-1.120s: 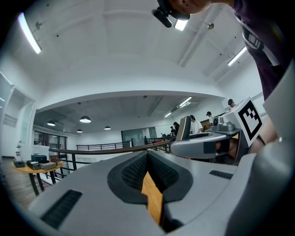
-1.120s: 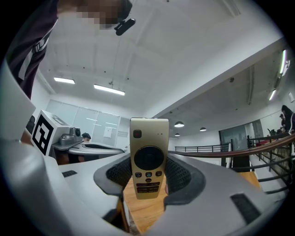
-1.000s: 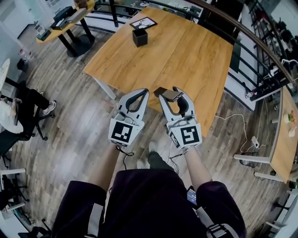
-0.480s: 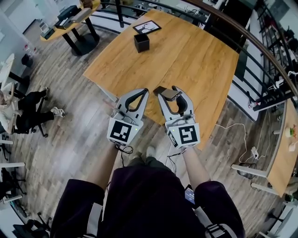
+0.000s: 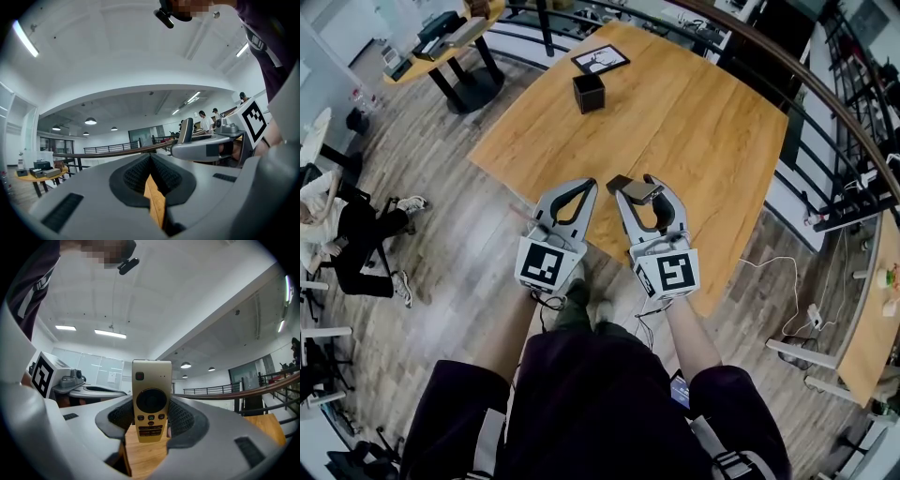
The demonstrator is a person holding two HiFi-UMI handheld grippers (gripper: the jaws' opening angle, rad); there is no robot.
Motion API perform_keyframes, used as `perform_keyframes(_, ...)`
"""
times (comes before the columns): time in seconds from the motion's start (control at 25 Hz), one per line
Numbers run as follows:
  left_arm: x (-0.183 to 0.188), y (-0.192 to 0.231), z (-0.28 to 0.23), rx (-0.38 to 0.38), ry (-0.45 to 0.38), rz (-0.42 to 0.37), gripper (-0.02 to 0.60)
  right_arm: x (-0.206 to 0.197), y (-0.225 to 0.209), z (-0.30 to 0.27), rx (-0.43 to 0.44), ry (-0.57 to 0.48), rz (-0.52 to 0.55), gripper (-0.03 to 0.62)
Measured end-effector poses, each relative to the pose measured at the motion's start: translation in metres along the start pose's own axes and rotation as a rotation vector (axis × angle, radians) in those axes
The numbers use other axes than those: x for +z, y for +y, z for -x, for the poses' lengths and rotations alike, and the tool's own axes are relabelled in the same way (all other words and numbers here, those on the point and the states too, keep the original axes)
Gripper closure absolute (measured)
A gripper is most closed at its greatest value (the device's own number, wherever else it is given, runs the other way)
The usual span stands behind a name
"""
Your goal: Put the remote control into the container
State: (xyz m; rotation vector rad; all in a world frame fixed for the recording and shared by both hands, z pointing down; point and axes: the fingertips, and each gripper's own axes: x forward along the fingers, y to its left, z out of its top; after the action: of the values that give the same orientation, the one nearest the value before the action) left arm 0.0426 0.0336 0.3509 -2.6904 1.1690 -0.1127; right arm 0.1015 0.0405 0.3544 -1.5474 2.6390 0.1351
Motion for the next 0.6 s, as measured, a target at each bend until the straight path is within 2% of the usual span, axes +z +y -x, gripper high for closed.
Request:
perform_keyframes(0.08, -0.007, 0.011, -0.007, -0.004, 0.024, 0.003, 0.572, -0.004, -0.004, -0.013, -0.004, 0.004, 0.0, 0.373)
perform_keyframes(0.28, -0.019, 0.048, -0.028, -0.008, 0.022, 0.014, 0.571, -0.012, -0.012, -0.055, -0.012, 0.012, 0.002, 0.373)
perform_keyframes(0.48, -0.025, 0.096, -0.05, -0.01, -0.034, 0.033, 0.572, -0.018, -0.017, -0.103, -0.037, 0.025, -0.003, 0.373)
perform_keyframes(0.6, -0.036, 0.125, -0.06, -0.023, 0.01, 0.042, 0.572, -0.022, -0.018, -0.134, -0.049, 0.038, 0.002, 0.373)
